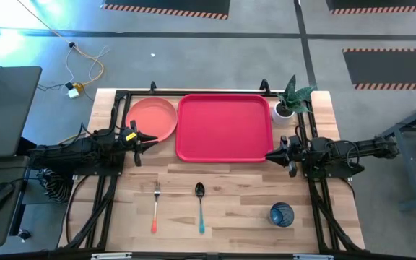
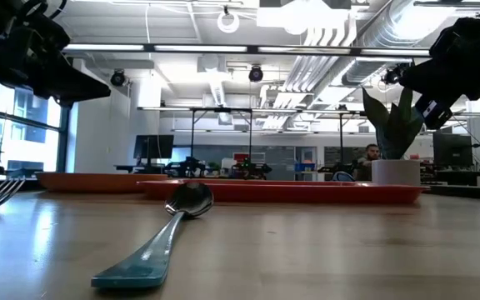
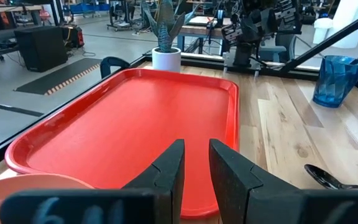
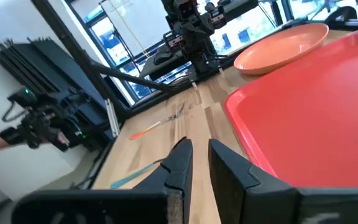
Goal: Pick and place plate/cup/fork/spoon on tray
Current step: Put the cup on the top left of the serving tray
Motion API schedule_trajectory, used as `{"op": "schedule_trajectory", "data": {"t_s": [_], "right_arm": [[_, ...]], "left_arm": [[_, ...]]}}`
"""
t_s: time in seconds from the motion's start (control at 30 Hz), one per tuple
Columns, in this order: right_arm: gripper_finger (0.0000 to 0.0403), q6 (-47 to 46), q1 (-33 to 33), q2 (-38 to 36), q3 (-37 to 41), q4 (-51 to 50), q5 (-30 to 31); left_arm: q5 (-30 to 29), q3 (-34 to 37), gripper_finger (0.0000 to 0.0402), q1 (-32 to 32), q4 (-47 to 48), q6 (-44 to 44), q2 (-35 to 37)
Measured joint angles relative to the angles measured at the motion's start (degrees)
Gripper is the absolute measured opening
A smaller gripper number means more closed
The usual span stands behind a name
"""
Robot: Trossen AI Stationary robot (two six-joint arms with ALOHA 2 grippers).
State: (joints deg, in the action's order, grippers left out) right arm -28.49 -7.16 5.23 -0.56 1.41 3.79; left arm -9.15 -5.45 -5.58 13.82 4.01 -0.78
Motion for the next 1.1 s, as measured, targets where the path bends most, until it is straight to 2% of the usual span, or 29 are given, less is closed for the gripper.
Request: {"op": "schedule_trajectory", "data": {"t_s": [0.13, 0.4, 0.6, 0.83, 1.1], "right_arm": [[0.0044, -0.9, 0.0, 0.0, 0.0, 0.1, 0.0], [0.0044, -14.8, 0.0, 0.0, 0.0, 3.0, 1.7], [0.0044, -18.8, 0.0, 0.0, 0.0, 7.2, 1.7], [0.0044, -17.3, 0.0, 0.0, -2.4, 15.8, 2.0], [0.0044, -13.3, 0.0, 0.3, -13.4, 12.9, 2.1]], "left_arm": [[-0.6, 0.0, 0.0062, 0.0, -0.1, 4.0, 0.0], [-1.1, 0.0, 0.0062, 0.0, -1.1, 12.4, 0.0], [-1.1, 0.0, 0.0062, 0.0, -2.3, 13.9, 0.0], [-1.1, 0.0, 0.0062, 0.0, -4.6, 13.9, 0.0], [-1.1, 0.0, 0.0062, 0.0, -7.0, 13.9, 0.0]]}}
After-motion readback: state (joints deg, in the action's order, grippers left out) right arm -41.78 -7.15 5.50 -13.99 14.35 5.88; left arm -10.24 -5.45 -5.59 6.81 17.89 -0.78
